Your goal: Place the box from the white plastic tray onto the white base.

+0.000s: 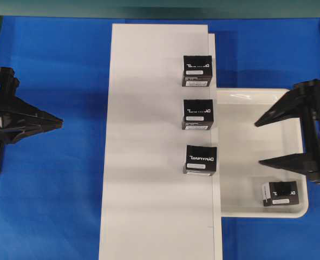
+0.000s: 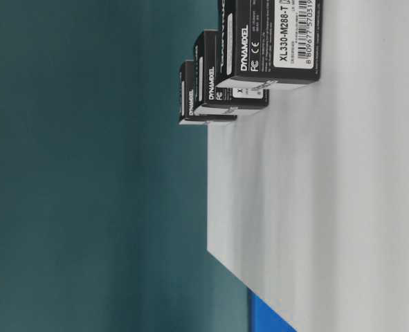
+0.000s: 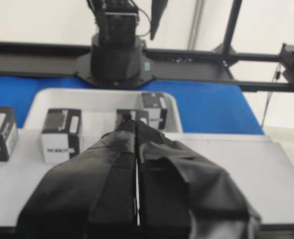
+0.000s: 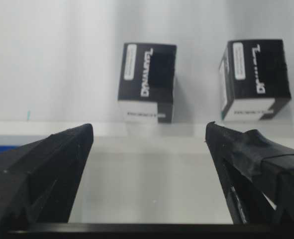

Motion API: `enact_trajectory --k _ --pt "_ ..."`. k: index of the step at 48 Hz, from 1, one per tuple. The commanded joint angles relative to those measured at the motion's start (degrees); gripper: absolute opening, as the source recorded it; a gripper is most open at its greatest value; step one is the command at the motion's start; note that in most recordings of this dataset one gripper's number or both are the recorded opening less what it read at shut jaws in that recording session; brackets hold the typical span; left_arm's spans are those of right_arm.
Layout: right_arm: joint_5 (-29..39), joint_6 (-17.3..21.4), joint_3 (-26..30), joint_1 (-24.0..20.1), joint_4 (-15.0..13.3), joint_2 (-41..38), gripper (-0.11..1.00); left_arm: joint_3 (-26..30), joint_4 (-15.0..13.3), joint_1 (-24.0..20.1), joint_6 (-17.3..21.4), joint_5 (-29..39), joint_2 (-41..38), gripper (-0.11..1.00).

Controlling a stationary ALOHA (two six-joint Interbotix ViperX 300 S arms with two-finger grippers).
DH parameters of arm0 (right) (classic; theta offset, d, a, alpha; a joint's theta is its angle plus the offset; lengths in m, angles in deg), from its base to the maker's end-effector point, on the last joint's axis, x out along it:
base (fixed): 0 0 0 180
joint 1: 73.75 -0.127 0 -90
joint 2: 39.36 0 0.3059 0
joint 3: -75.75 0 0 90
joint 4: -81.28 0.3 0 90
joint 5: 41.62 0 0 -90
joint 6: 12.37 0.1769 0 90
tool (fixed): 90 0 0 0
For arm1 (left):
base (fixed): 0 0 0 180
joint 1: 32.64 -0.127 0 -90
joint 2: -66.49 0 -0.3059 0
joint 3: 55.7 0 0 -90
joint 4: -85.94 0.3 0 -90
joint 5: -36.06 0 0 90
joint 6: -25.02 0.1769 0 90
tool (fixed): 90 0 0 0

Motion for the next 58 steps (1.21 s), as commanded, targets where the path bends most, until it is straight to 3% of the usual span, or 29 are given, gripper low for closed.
enact_trajectory --k 1,12,28,39,58 --pt "-0.53 0.09 -0.79 0.09 -0.09 2.46 0.97 1.58 0.18 -0.09 -0.09 0.62 -0.7 -0.04" --pt "-1.05 0.09 -3.96 0.35 -0.09 9.23 0.97 1.58 0.18 -0.18 0.09 5.63 -1.49 -0.04" --pt "-3.78 0.26 -9.32 0.35 0.18 18.54 0.97 1.23 0.18 -0.18 0.62 5.27 -0.09 -0.04" --pt "-10.02 0.18 -12.92 0.35 0.18 24.08 0.97 -0.09 0.18 -0.18 0.18 5.01 2.2 -0.04" --pt "-11.25 0.18 -15.21 0.35 0.18 27.51 0.97 0.0 0.09 -0.18 0.97 4.92 5.1 -0.04"
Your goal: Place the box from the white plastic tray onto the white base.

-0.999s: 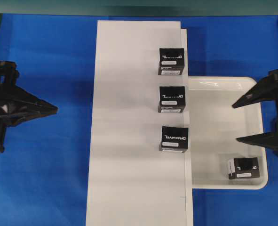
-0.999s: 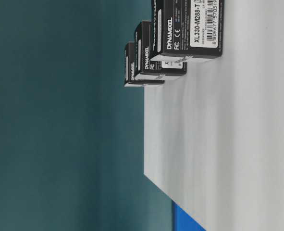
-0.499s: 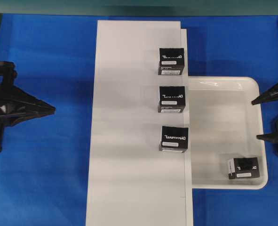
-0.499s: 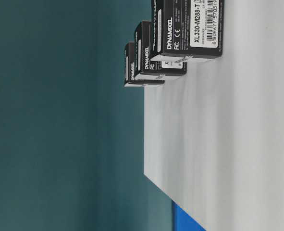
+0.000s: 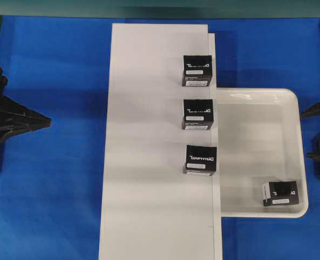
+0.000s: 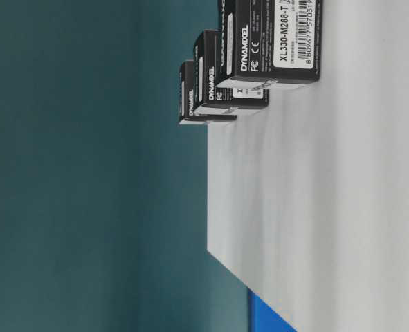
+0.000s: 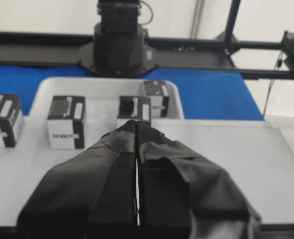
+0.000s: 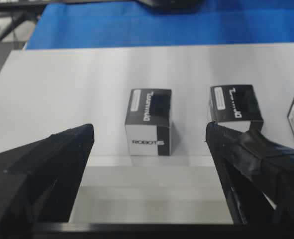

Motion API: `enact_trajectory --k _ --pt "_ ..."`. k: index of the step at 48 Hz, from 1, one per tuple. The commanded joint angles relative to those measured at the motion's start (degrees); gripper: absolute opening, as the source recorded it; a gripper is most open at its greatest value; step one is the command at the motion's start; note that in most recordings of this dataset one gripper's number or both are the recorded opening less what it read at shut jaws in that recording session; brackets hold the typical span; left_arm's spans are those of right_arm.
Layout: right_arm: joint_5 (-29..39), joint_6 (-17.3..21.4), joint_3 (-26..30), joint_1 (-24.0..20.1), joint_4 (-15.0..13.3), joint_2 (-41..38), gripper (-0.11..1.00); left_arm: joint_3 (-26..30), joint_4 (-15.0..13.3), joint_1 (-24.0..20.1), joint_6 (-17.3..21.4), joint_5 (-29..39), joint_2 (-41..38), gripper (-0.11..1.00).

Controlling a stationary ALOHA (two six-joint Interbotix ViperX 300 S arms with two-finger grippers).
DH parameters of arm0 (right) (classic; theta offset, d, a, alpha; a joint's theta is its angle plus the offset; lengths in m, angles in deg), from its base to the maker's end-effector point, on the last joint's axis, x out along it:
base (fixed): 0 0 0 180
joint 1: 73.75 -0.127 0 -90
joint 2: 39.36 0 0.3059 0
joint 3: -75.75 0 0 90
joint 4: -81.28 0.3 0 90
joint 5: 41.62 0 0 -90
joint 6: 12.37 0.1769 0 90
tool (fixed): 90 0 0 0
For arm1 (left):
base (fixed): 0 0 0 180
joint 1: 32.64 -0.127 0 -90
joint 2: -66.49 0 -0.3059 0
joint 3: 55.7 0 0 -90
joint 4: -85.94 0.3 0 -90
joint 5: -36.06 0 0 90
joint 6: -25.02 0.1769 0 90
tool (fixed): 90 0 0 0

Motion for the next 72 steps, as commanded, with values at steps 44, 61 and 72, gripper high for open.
enact_trajectory --k 44,61,72 --pt "-0.18 0.09 -0.09 1.32 -0.09 0.44 0.97 0.62 0.18 0.35 -0.09 -0.7 0.09 -0.04" --pt "0.18 0.09 -0.26 1.76 0.26 2.46 0.97 0.53 0.18 0.79 -0.09 -0.79 0.35 -0.04" --pt "0.26 0.09 -0.35 1.76 0.26 3.08 0.97 0.62 0.18 0.79 0.0 -1.23 1.14 -0.04"
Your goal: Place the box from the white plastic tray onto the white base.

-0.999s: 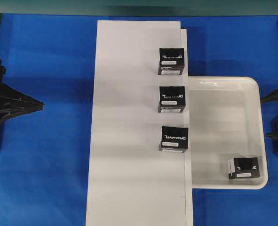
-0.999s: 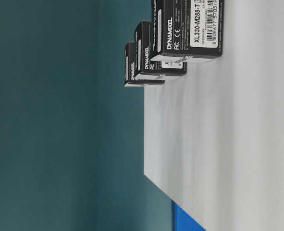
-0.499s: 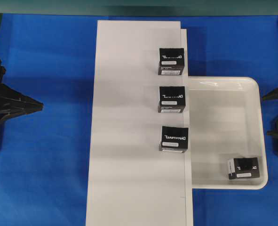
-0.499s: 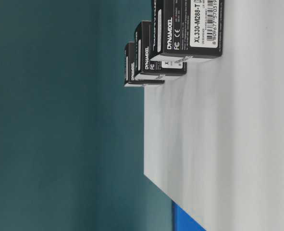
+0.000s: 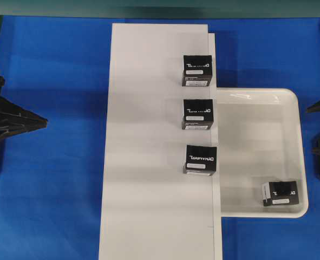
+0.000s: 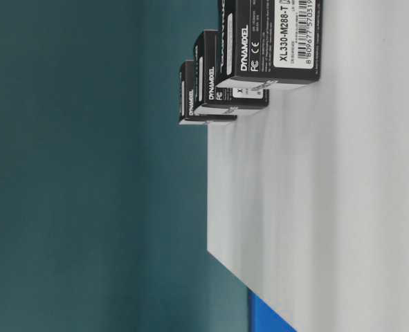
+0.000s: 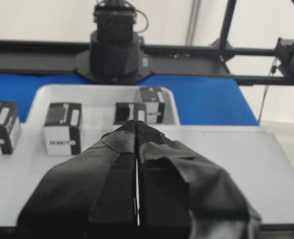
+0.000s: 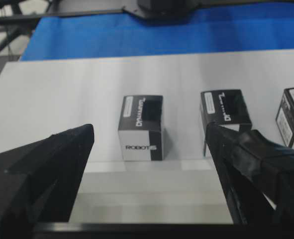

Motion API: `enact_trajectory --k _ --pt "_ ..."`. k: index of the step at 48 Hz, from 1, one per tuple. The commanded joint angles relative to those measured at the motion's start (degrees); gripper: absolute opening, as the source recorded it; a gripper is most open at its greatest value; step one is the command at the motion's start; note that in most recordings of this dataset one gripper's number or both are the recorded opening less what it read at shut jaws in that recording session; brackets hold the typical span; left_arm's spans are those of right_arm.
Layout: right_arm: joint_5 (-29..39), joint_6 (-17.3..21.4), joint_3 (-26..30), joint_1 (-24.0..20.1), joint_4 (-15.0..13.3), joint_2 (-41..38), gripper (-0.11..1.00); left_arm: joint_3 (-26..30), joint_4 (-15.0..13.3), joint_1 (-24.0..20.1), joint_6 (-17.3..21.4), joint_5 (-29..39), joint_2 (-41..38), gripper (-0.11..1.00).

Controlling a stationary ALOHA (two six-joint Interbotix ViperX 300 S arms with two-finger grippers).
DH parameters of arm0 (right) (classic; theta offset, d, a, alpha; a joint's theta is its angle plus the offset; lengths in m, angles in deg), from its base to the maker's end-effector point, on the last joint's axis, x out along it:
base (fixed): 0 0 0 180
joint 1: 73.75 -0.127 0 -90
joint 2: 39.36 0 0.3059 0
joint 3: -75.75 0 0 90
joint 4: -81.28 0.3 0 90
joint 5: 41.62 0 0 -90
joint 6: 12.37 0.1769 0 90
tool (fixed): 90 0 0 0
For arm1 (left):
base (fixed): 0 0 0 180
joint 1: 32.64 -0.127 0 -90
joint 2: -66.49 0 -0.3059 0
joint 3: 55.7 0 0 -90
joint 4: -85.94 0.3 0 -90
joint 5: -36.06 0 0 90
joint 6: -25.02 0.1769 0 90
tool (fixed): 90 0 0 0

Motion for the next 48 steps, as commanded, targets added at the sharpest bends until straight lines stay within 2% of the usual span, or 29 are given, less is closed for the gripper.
enact_trajectory --k 1,13,26,48 --pt "-0.18 0.0 0.09 0.09 0.18 0.0 0.97 0.7 0.18 0.09 0.09 -0.7 0.18 -0.04" --pt "-0.44 0.09 -2.02 0.09 0.18 0.0 0.97 0.79 0.09 0.09 -0.18 -0.79 1.32 -0.04" --pt "-2.81 0.0 -1.85 0.09 0.18 0.53 0.97 0.18 0.18 0.35 -0.97 -0.7 1.76 -0.04" --pt "-2.46 0.0 -1.49 0.09 0.18 1.58 0.97 0.09 0.18 1.14 -0.88 -1.05 1.41 -0.04"
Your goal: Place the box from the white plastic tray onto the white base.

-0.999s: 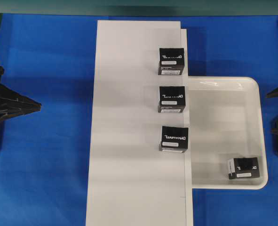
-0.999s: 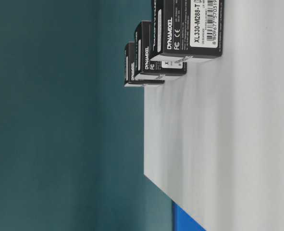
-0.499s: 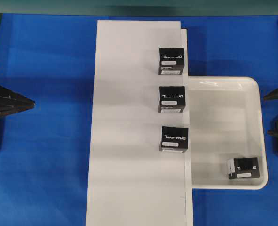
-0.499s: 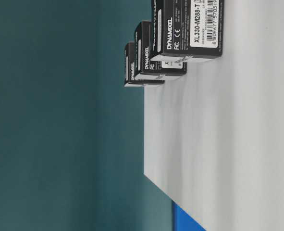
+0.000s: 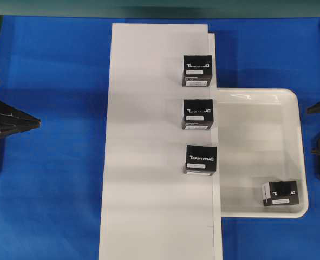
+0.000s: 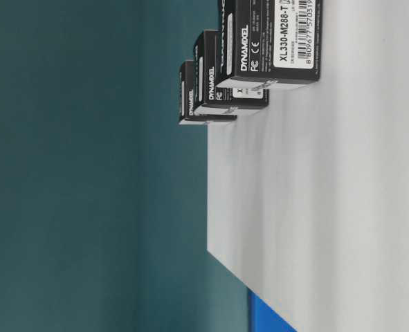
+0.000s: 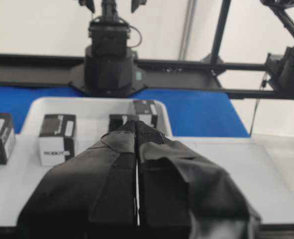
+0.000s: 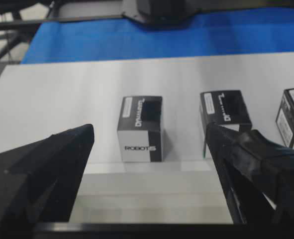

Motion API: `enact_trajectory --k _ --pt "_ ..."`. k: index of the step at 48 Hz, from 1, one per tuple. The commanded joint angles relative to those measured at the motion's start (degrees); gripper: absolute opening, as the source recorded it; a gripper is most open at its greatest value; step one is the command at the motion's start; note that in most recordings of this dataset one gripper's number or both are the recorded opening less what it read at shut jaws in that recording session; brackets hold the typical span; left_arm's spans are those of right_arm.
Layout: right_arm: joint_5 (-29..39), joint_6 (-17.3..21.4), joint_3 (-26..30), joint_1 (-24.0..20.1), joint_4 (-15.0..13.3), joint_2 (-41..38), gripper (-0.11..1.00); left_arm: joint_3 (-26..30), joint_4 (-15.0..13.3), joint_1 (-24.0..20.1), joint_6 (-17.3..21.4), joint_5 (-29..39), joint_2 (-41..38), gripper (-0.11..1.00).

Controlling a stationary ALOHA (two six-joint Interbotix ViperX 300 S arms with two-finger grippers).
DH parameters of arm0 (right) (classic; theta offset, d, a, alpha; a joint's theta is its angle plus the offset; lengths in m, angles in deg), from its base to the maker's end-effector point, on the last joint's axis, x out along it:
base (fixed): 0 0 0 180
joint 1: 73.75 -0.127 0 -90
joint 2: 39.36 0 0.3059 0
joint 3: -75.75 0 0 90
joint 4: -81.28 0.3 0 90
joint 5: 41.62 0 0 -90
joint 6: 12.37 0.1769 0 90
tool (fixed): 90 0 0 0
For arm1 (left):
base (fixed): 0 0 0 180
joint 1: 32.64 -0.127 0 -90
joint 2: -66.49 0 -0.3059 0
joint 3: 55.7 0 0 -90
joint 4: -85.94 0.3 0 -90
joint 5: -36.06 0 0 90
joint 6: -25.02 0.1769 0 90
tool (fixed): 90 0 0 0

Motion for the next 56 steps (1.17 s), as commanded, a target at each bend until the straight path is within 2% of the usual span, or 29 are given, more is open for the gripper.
enact_trajectory --k 1,8,17,42,56 --pt "-0.18 0.09 0.62 0.09 0.18 0.09 0.97 0.53 0.09 0.44 0.0 -0.53 -0.44 -0.04" --pt "1.32 0.09 0.62 0.09 0.18 0.09 0.97 0.62 0.09 0.62 0.97 -1.85 -0.09 -0.04" --pt "3.69 0.09 0.62 0.09 0.18 0.18 0.97 0.44 0.09 0.62 0.09 -1.93 -0.35 -0.04" --pt "2.72 0.0 0.62 0.09 0.18 0.09 0.97 0.18 0.0 0.62 -0.18 -1.93 -0.53 -0.04" --pt "0.0 0.09 0.18 0.09 0.18 -0.79 0.97 0.0 0.09 0.62 -0.26 -1.85 0.97 -0.04"
